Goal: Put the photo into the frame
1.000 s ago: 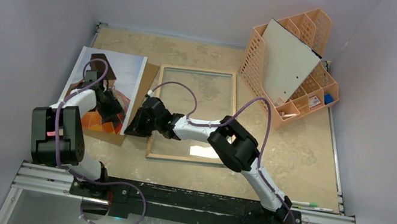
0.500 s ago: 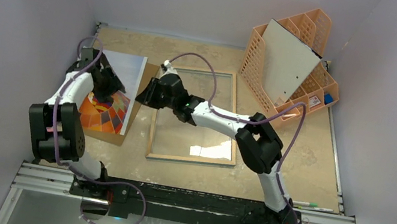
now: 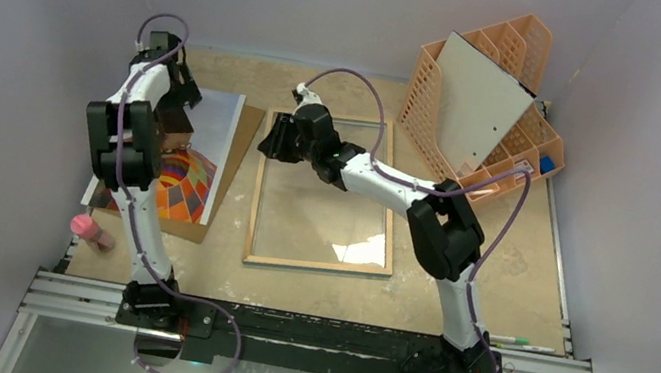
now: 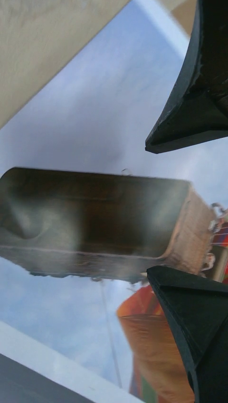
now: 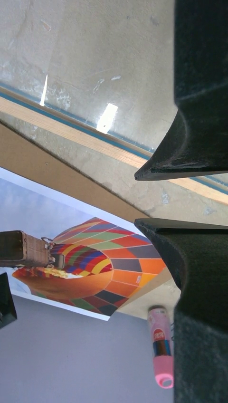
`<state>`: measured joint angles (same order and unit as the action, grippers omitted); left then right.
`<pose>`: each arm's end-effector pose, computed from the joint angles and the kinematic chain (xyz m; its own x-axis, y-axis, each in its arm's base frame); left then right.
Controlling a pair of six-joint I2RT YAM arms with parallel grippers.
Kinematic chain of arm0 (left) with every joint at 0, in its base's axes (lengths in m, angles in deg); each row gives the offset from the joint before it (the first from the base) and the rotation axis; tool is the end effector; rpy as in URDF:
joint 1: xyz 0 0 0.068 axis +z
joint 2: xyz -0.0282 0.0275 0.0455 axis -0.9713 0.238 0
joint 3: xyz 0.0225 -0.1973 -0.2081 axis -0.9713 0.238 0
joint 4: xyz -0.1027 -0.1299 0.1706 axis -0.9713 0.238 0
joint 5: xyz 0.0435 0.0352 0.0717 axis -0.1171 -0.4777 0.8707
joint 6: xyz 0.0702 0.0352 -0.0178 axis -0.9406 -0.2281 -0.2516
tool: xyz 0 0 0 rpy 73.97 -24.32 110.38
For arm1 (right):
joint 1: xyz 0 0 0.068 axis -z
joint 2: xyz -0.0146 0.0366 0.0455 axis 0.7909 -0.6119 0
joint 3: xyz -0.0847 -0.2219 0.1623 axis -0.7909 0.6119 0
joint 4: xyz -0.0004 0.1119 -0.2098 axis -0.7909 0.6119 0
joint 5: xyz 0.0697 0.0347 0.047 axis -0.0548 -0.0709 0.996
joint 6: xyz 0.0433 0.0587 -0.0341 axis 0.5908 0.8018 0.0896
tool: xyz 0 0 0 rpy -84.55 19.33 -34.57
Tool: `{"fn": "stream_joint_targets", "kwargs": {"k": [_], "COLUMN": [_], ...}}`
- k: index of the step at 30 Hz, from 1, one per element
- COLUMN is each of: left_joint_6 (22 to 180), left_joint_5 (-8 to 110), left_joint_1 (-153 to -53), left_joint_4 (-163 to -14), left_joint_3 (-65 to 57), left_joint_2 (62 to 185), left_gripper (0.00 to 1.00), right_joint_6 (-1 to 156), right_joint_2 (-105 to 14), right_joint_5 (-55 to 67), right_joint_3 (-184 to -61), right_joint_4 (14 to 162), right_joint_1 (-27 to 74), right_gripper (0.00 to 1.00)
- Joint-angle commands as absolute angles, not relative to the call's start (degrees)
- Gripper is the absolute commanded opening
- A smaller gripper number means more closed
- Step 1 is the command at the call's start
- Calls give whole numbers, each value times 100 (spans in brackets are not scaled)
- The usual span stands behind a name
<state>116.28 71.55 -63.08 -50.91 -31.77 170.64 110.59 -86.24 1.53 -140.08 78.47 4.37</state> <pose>0.4541 0.1214 0.1986 -0.5897 -0.5931 -0.5481 -0.6716 0.7371 -0.0750 0.3485 0.3911 0.2506 -0.6689 0.2197 -0.7101 -0.4467 0.6447 0.6203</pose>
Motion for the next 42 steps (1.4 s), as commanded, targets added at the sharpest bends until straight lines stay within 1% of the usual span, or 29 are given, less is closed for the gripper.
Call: {"fn": "stream_joint_targets", "kwargs": {"k": [1,4,8,12,15,18,20,24,29,34,36,39,42], "left_joint_6": [11126,11028,10929,10847,10747,10807,10845,11011,11284,11571,11673,11713,11675], "left_joint_5": [8033,8514,8707,8327,7490,6931,6511,6120,5972,5957,5739,5778,5707], "left_joint_1": [-6203,-6112,-5982,-5866,-5839,-5844,-5860,-5961,-6275,-6703,-6827,-6992,-7025], "left_joint_4": [-4958,-4933,-5099,-5319,-5291,-5134,-5067,-4955,-5131,-5186,-5285,-5382,-5373], "left_joint_3": [-3964,-4302,-4273,-4145,-4161,-4021,-3799,-3130,-2047,-1329,-1054,-715,-612], "left_joint_2": [17529,17713,17775,17937,18102,18173,18154,17998,17699,17587,17527,17378,17222], "left_gripper": [95,95,95,95,94,91,88,86,84,84,83,83,82], "right_joint_6": [10623,10607,10647,10682,10702,10724,10742,10781,10916,11082,11131,11188,11247], "right_joint_2": [-8373,-8358,-8387,-8461,-8527,-8564,-8577,-8607,-8784,-9162,-9377,-9711,-10018], "right_joint_5": [406,464,545,620,622,622,632,675,739,782,830,876,876], "right_joint_3": [-14265,-14202,-14122,-14119,-14176,-14207,-14215,-14225,-14394,-14891,-15108,-15538,-15948], "right_joint_4": [8021,8057,8121,8178,8261,8282,8274,8246,8346,8615,8605,8583,8581], "right_joint_1": [535,645,784,823,821,837,841,848,849,850,850,850,849], "right_gripper": [38,38,38,38,38,38,38,38,38,39,39,41,42]}}
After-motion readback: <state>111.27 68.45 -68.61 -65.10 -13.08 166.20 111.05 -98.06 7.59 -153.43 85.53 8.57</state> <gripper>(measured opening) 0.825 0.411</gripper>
